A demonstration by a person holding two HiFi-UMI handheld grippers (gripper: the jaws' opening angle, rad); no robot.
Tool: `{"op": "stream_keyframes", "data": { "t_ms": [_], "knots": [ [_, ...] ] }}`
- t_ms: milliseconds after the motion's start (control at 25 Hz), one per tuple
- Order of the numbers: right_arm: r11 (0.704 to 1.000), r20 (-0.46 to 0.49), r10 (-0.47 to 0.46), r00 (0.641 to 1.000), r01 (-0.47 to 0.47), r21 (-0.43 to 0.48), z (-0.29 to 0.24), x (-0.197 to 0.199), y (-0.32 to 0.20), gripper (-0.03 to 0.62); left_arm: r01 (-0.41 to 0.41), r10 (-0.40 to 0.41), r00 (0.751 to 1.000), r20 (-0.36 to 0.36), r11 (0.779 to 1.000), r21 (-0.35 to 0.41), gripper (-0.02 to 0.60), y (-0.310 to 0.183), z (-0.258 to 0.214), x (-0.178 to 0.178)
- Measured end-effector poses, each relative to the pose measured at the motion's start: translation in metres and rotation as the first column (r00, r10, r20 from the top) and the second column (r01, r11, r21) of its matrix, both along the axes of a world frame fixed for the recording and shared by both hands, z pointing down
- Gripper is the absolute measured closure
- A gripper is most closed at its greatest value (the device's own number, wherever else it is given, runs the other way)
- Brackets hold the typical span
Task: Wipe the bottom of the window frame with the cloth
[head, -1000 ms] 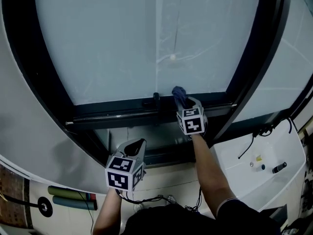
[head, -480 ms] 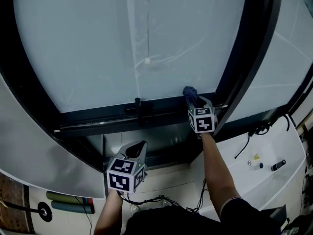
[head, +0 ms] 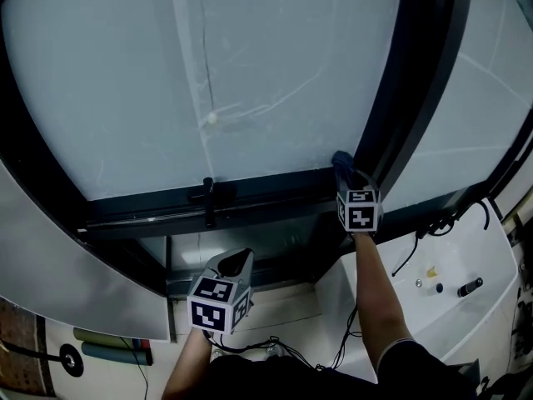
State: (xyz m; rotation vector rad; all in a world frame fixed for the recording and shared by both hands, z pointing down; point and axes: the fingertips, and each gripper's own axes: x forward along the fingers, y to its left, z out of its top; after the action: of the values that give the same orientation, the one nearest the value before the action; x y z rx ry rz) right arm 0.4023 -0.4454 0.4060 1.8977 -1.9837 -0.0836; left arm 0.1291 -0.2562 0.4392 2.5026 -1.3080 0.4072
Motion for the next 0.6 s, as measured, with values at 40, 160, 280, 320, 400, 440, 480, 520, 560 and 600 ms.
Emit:
{"op": "stream_keyframes", "data": {
  "t_ms": [40, 160, 280, 320, 400, 440, 480, 520, 560, 600],
  "knots": [
    [1.0, 0.002, 0.001, 1.0, -0.001, 0.005, 0.0, 0.001, 0.0, 0.499, 0.002, -0.002, 1.0, 0.002, 1.0, 0.0, 0.574, 0.002, 0.0, 0.003],
    [1.0, 0.021, -0.003, 1.0, 0.002, 0.025, -0.005, 0.001, 0.003, 0.499, 0.011, -0.012, 1.0, 0.015, 1.0, 0.008, 0.574, 0.009, -0.002, 0.001],
    [0.996, 0.041, -0.042, 0.998, 0.039, 0.084, -0.029, -0.022, 0.019, 0.5, 0.033, -0.033, 0.999, 0.015, 0.999, 0.013, 0.574, 0.013, -0.002, -0.016],
    [0.992, 0.042, -0.065, 0.997, 0.06, 0.109, -0.04, -0.037, 0.025, 0.5, 0.041, -0.041, 0.999, 0.01, 0.999, 0.017, 0.574, 0.014, -0.003, -0.025],
    [0.983, 0.041, -0.113, 0.993, 0.106, 0.15, -0.062, -0.072, 0.038, 0.5, 0.06, -0.06, 0.998, -0.003, 0.998, 0.03, 0.574, 0.018, -0.007, -0.044],
    [0.978, 0.048, -0.138, 0.989, 0.128, 0.166, -0.071, -0.091, 0.044, 0.5, 0.073, -0.072, 0.997, -0.008, 0.997, 0.039, 0.574, 0.02, -0.009, -0.057],
    [0.972, 0.062, -0.163, 0.985, 0.15, 0.18, -0.079, -0.112, 0.051, 0.5, 0.087, -0.087, 0.996, -0.008, 0.995, 0.048, 0.574, 0.022, -0.011, -0.071],
    [0.967, 0.082, -0.187, 0.979, 0.169, 0.192, -0.086, -0.132, 0.059, 0.5, 0.104, -0.103, 0.995, -0.005, 0.993, 0.058, 0.574, 0.023, -0.013, -0.087],
    [0.961, 0.103, -0.209, 0.973, 0.185, 0.204, -0.092, -0.153, 0.067, 0.5, 0.121, -0.121, 0.993, -0.003, 0.99, 0.068, 0.574, 0.025, -0.015, -0.105],
    [0.956, 0.119, -0.226, 0.967, 0.197, 0.217, -0.099, -0.173, 0.075, 0.5, 0.138, -0.138, 0.99, -0.003, 0.988, 0.076, 0.574, 0.026, -0.018, -0.123]
  ]
}}
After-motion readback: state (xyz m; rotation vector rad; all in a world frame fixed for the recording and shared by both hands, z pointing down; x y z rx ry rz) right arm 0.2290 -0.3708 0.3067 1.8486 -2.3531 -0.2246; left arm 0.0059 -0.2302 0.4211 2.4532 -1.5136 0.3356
